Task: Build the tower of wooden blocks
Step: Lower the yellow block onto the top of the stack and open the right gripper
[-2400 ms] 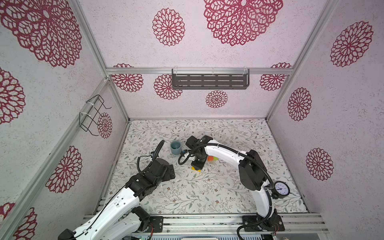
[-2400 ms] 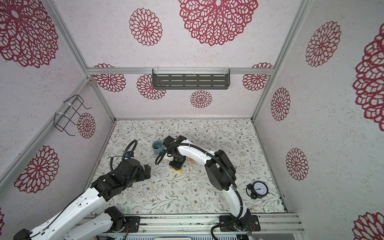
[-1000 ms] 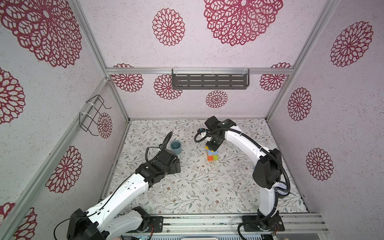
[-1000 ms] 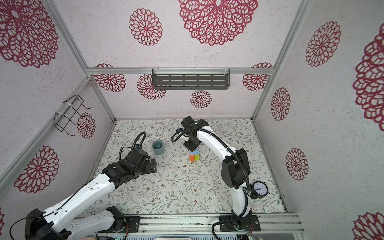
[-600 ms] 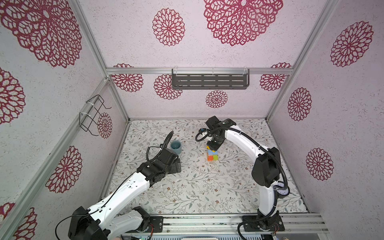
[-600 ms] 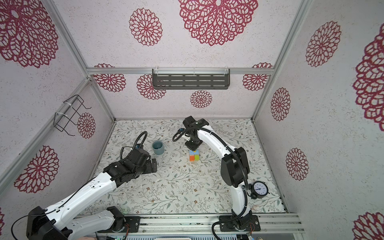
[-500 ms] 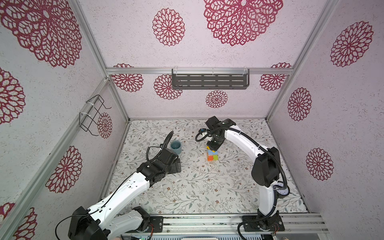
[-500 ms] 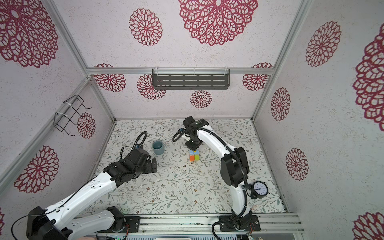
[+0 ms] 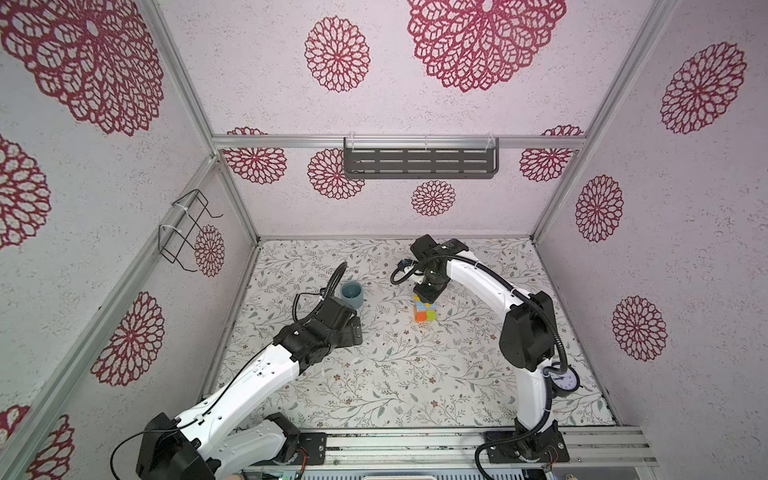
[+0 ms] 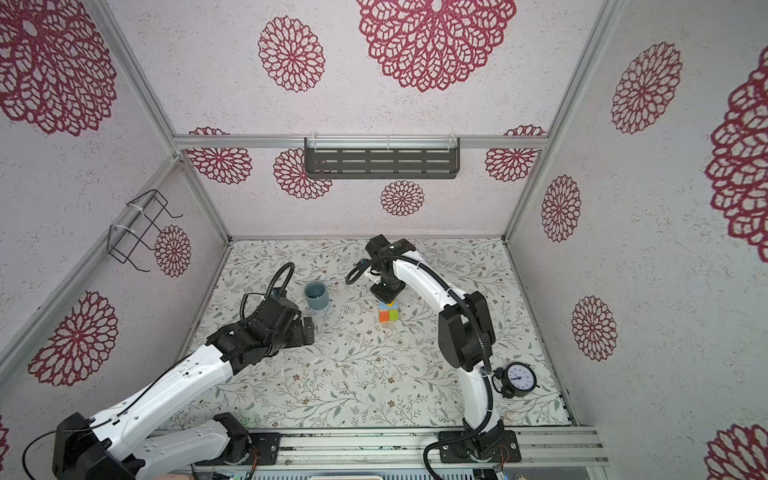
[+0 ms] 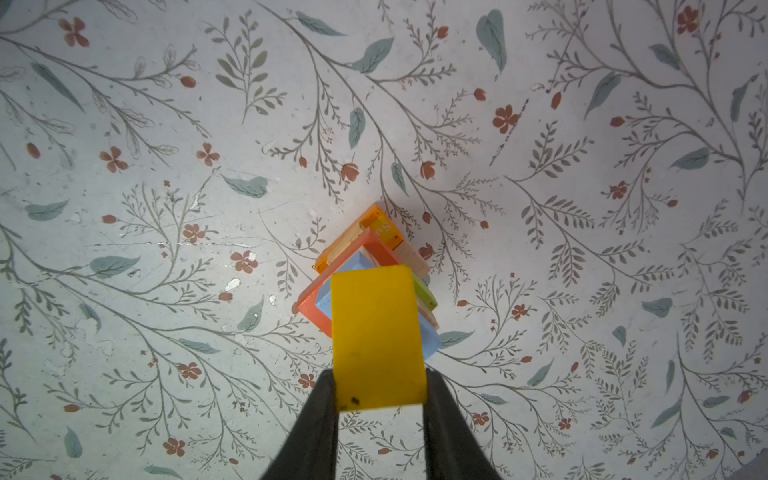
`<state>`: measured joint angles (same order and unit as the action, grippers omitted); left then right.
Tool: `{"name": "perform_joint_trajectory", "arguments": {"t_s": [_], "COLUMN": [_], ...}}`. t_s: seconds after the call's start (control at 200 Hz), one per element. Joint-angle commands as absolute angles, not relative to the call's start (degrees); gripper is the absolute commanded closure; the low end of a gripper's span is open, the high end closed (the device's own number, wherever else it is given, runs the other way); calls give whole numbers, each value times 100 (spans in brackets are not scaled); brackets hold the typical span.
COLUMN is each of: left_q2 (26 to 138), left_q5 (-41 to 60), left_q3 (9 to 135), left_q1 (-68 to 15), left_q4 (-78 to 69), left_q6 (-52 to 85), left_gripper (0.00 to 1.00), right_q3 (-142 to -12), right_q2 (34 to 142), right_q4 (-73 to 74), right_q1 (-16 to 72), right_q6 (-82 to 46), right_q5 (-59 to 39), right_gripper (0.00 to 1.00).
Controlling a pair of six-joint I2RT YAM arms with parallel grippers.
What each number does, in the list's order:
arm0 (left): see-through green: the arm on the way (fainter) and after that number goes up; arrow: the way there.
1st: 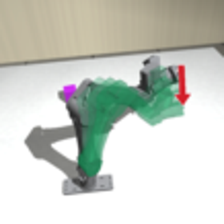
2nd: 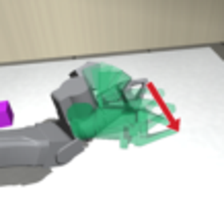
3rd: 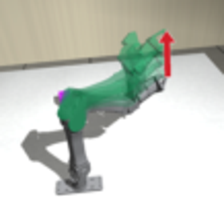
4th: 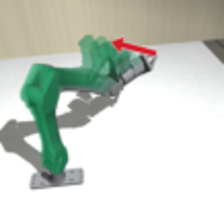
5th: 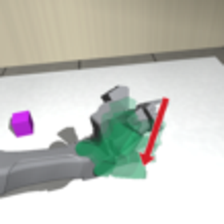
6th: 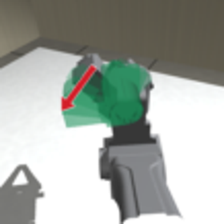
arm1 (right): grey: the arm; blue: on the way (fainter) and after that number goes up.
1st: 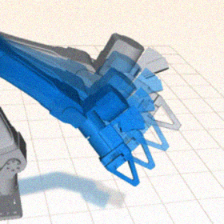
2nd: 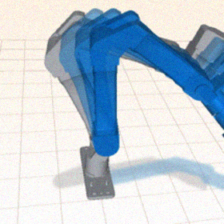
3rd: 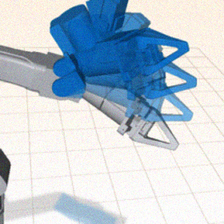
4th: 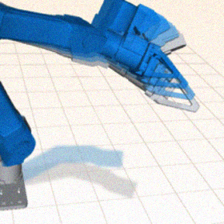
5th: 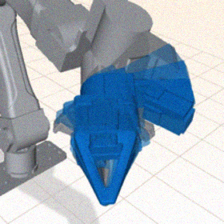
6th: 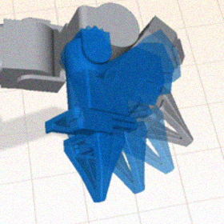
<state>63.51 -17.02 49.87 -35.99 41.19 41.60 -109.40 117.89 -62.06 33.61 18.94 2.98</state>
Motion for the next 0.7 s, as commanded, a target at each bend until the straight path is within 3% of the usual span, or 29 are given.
{"name": "perform_joint_trajectory", "arguments": {"t_s": [0.0,0.695], "left_q2": [6323,6314], "left_q5": [-1723,-1733], "left_q3": [5002,5001], "left_q1": [-3551,-3551], "left_q4": [4018,4052], "left_q6": [4184,4198], "left_gripper": [3,3], "right_q3": [-11109,-11101], "right_q2": [11806,11856], "right_q4": [-6363,-6351], "right_q1": [3297,3236], "right_q6": [1890,1883], "right_q5": [343,275], "right_gripper": [72,68]}}
